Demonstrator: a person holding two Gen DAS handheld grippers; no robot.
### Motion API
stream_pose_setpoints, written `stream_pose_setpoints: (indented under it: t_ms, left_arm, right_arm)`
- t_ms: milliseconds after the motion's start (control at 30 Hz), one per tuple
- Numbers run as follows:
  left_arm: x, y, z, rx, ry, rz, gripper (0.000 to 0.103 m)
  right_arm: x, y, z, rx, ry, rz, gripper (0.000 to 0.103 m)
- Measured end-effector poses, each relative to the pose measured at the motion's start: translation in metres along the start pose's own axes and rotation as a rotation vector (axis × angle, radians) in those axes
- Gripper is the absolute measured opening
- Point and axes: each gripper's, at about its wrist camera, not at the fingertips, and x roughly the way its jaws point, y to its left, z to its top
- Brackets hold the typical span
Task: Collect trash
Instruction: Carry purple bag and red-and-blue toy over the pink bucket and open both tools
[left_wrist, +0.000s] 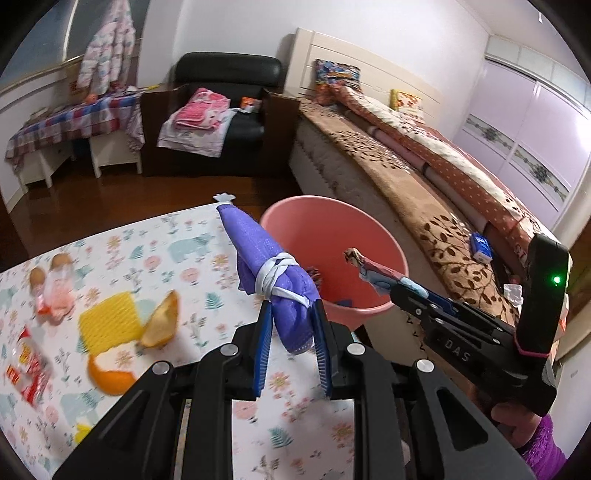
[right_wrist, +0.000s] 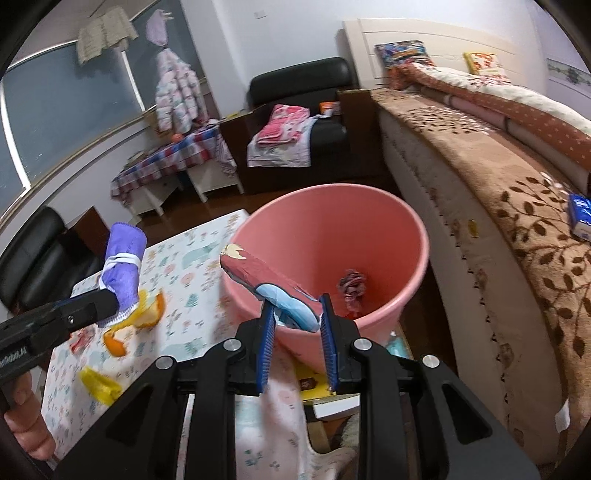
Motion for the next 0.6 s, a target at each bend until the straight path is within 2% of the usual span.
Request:
stream_pose_setpoints:
  t_ms: [600]
  left_arm:
    - [0.069,-0.041,0.014,0.075,0.102,-0.041,0.021]
  right_arm:
    - [0.023,-0.028,0.013,0.033,0.016,-0.102,0.024]
